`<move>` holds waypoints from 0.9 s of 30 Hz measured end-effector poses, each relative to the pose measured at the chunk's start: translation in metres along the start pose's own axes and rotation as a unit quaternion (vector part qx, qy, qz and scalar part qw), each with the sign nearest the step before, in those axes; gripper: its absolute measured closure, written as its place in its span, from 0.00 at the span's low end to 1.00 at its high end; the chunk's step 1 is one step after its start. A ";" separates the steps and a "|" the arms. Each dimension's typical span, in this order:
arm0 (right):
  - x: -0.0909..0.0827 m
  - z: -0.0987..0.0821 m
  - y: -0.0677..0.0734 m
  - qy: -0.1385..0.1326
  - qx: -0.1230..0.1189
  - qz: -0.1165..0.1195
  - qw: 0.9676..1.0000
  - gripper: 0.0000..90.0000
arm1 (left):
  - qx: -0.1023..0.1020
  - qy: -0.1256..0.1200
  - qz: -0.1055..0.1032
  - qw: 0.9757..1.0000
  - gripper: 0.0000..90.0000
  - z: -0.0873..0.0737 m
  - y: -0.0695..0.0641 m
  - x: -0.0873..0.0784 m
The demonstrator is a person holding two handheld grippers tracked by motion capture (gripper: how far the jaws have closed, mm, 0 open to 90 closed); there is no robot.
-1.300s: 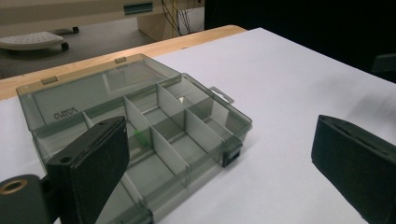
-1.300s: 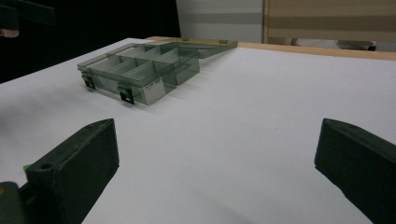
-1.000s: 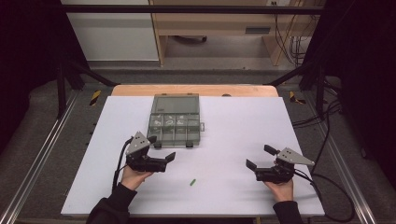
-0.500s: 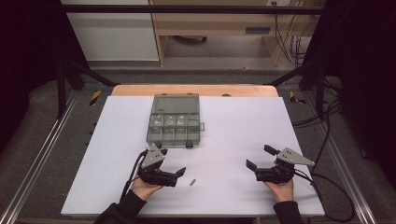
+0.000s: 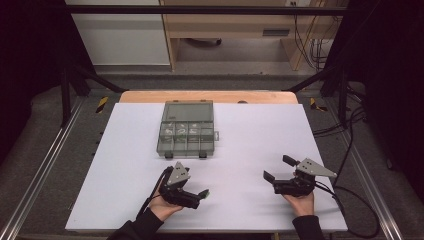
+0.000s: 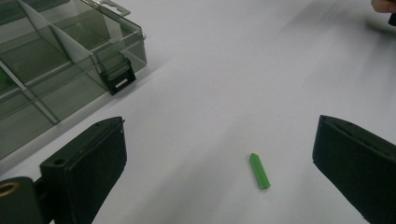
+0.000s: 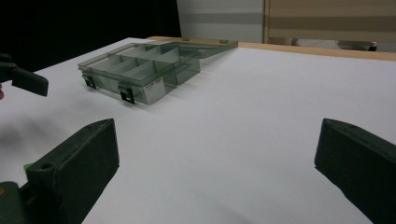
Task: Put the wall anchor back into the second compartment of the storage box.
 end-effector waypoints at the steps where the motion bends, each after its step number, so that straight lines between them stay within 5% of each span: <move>1: 0.000 0.000 0.000 0.000 -0.001 0.000 1.000 0.00 | 0.000 0.003 -0.001 1.000 0.03 -0.001 -0.001 0.001; 10: 0.000 0.000 0.000 0.000 0.000 0.000 1.000 0.00 | -0.010 0.033 -0.019 0.999 0.07 -0.012 -0.015 0.012; 27: 0.000 -0.001 0.000 0.004 0.000 0.001 1.000 0.00 | -0.017 0.085 -0.018 0.996 0.51 -0.024 -0.021 0.015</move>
Point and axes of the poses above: each handheld gripper's, and its own axes: x roughly forward along the jaws, z roughly out of its top, y roughly to its left, the point moved 9 cm from there along x, roughly forward along the jaws, and after that the axes turned 12 degrees about -y, right-handed, at the moved point
